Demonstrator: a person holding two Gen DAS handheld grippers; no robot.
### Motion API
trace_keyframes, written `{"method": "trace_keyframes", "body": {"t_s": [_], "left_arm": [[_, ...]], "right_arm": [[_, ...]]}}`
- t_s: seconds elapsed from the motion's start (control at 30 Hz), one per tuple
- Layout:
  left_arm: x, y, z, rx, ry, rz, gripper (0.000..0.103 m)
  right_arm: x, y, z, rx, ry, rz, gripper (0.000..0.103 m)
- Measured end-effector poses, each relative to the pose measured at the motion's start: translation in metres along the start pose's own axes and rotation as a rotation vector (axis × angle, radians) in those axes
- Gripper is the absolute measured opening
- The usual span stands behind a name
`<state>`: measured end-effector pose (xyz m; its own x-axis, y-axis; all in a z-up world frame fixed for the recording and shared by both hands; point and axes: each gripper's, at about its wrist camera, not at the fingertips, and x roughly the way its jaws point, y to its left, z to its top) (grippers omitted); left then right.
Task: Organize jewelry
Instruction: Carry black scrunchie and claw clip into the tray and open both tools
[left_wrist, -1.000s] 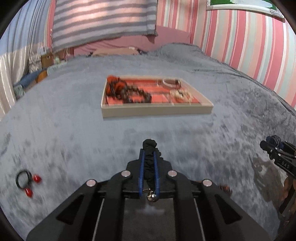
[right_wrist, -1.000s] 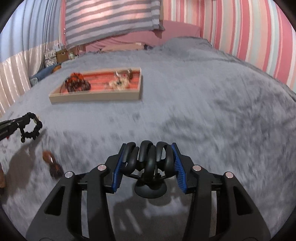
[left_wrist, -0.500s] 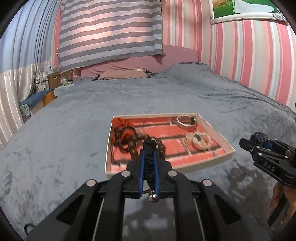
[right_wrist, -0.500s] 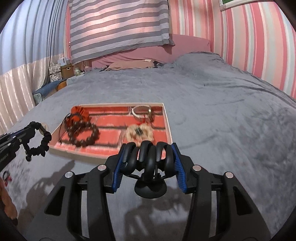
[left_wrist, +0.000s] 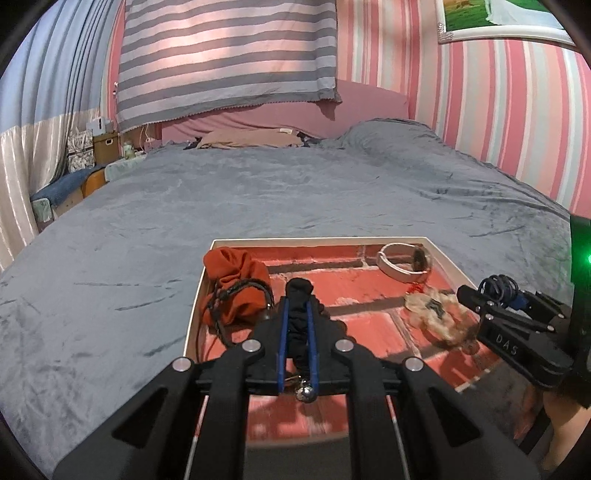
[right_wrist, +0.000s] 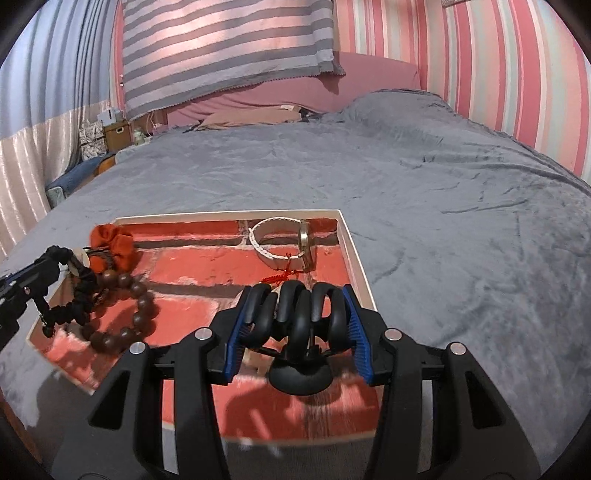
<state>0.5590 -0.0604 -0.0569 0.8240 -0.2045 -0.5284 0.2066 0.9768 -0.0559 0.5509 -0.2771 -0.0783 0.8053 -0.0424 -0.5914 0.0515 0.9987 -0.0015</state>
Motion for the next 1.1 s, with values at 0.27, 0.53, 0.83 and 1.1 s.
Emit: {"method": "trace_keyframes", "body": {"t_s": [0.27, 0.53, 0.83, 1.1], "left_arm": [[0.037, 0.006, -0.007, -0.019, 0.071, 0.006, 0.01], [0.058, 0.013, -0.005, -0.035, 0.136, 0.021, 0.013], [0.06, 0.021, -0.006, -0.05, 0.154, 0.039, 0.036], [0.036, 0.015, -0.002, -0.015, 0.093, 0.044, 0.061]], "right_arm": [[0.022, 0.005, 0.003, -0.025, 0.027, -0.032, 0.047], [0.042, 0.001, 0.003, -0.01, 0.104, -0.043, 0.047], [0.046, 0.003, 0.002, -0.022, 0.122, -0.041, 0.052], [0.018, 0.006, 0.009, -0.055, 0.017, -0.033, 0.078]]}}
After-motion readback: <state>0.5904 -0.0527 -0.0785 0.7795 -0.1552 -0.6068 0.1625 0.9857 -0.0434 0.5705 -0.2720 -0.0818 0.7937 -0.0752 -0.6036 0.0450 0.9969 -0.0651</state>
